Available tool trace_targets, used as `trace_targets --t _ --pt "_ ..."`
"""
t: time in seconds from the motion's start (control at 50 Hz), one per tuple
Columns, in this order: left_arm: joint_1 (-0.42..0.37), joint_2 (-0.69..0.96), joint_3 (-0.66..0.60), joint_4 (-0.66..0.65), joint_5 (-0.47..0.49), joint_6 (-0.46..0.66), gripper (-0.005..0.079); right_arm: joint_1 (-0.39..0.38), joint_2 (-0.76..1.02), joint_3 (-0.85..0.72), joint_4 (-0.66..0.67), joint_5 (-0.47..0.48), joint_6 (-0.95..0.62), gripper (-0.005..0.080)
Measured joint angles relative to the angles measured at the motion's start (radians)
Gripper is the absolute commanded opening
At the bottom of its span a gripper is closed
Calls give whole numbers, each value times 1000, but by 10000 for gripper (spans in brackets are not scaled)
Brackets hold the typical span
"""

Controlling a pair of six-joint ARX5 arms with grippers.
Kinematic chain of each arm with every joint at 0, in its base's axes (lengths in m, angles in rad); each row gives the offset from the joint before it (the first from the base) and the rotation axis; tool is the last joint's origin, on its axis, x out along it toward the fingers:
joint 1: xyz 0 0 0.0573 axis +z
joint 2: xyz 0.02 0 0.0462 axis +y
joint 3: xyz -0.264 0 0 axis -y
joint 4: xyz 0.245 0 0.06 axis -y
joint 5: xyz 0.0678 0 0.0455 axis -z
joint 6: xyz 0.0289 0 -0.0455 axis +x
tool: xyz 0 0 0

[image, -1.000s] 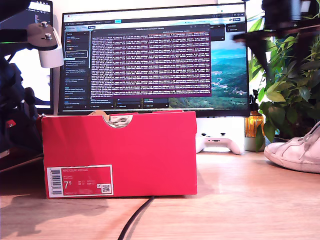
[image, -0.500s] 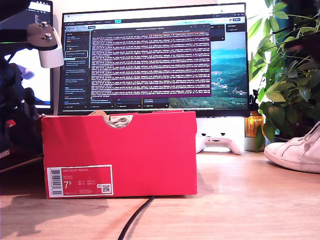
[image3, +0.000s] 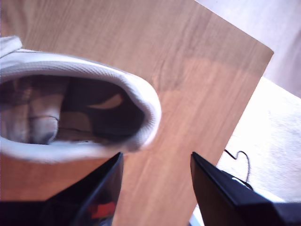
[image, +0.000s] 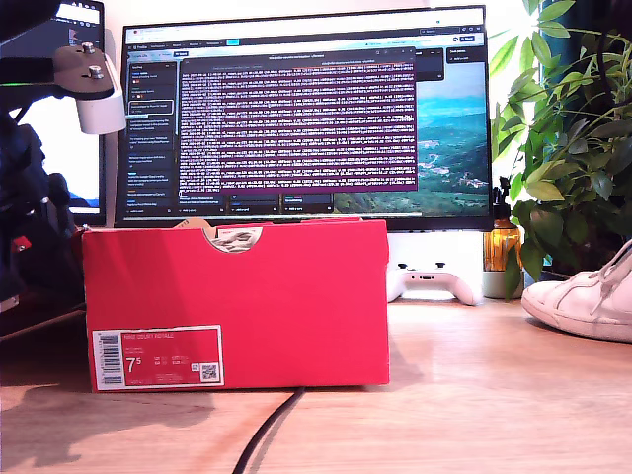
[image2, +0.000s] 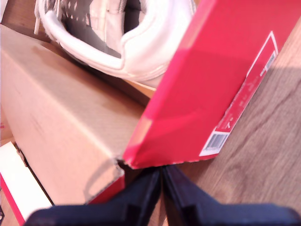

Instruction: Pack the white shoes by picking the first shoe and placing it inside the red shoebox, left side, then picking and rotating the second shoe and placing it in the shoebox

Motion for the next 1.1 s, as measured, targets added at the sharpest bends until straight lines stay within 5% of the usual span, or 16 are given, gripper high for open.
trace_targets --t 0.34,0.62,0.72,0.84,1.1 --pt "0 0 0 0 0 0 -21 -77 -1 -83 79 -4 -1 415" --pt "0 0 0 0 0 0 -21 -98 -1 -217 265 -63 -25 405" --pt "0 0 0 0 0 0 -21 -104 -1 -270 334 -77 -25 294" --pt "0 0 0 0 0 0 -21 -115 -1 -293 367 -81 -13 -20" --pt "0 0 0 0 0 0 -21 -122 -1 -294 356 -71 -121 -13"
